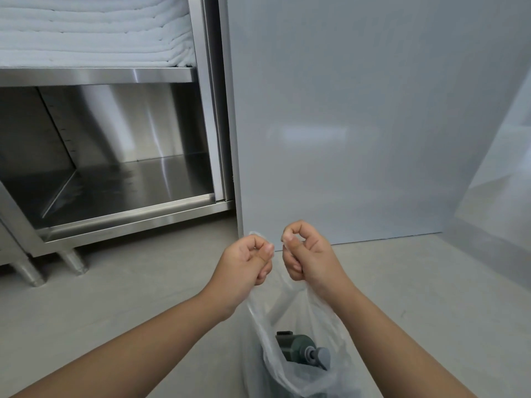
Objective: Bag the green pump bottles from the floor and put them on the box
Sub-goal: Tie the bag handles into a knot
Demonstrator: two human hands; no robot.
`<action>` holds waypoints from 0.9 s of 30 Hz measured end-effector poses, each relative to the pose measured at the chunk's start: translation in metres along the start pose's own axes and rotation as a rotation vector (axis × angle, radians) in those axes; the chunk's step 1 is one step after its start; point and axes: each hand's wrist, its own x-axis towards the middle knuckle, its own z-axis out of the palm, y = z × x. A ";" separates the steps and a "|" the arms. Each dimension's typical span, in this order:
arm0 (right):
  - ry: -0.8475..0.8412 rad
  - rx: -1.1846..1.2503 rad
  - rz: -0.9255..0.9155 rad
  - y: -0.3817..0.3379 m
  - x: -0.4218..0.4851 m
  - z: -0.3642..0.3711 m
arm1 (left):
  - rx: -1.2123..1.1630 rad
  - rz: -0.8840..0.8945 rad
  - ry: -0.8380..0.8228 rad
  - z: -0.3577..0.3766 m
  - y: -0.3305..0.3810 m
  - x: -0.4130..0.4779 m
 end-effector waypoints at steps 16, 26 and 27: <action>0.054 0.198 0.192 0.015 0.000 -0.007 | -0.020 -0.020 -0.123 -0.003 -0.005 0.001; 0.045 0.073 0.108 0.019 -0.002 -0.005 | -0.043 -0.094 -0.167 -0.004 -0.007 0.002; 0.040 0.066 0.108 0.019 -0.002 -0.005 | -0.046 -0.093 -0.173 -0.004 -0.007 0.002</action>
